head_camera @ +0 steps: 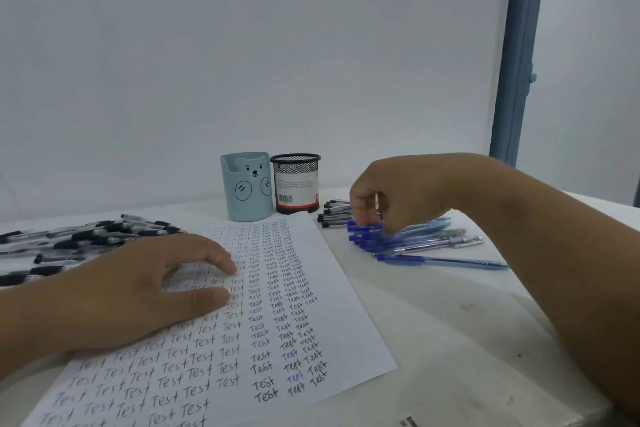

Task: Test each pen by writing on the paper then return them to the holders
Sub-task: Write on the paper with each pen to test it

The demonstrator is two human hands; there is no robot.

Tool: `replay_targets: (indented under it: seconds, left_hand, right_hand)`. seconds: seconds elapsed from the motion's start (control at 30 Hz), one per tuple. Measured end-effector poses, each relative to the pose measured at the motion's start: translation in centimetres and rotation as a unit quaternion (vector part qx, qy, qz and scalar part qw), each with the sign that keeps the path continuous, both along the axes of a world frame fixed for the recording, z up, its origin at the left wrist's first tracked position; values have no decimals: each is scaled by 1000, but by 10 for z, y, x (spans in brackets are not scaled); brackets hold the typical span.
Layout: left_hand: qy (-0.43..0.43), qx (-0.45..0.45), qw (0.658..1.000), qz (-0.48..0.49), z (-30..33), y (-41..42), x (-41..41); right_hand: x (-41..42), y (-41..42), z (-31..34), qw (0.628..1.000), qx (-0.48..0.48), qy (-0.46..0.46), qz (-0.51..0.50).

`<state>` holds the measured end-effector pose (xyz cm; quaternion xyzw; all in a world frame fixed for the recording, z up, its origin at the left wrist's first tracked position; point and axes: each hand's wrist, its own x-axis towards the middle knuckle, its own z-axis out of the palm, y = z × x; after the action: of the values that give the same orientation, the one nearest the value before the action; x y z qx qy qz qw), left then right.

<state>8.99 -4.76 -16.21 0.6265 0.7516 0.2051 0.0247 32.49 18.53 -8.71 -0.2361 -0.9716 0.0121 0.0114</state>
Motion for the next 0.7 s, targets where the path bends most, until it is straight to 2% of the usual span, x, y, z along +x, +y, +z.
replay_targets:
  seconds: [0.07, 0.13, 0.2, 0.3, 0.4, 0.5, 0.6, 0.7]
  left_hand:
    - [-14, 15, 1000, 10, 5, -2, 3]
    - [-27, 27, 999, 20, 12, -6, 2]
    - [-21, 51, 998, 25, 18, -10, -5]
    - [-10, 83, 994, 67, 25, -18, -24]
    - [43, 47, 990, 127, 31, -30, -47]
    - [40, -1, 984, 174, 36, -45, -67]
    - [35, -55, 980, 186, 35, -50, -78]
    - [34, -35, 983, 175, 33, -47, -81]
  right_hand:
    - [-12, -15, -10, 994, 1, 96, 51]
    - [-28, -34, -28, 975, -37, 190, 110]
    - [-45, -52, -46, 961, -58, 222, 157]
    - [-63, -68, -62, 953, -64, 231, 186]
    - [-71, -74, -66, 957, -66, 213, 186]
    - [-73, -76, -68, 961, -45, 173, 212]
    - [-72, -75, -69, 962, -43, 166, 215]
    - [-73, -74, -70, 961, -42, 170, 216]
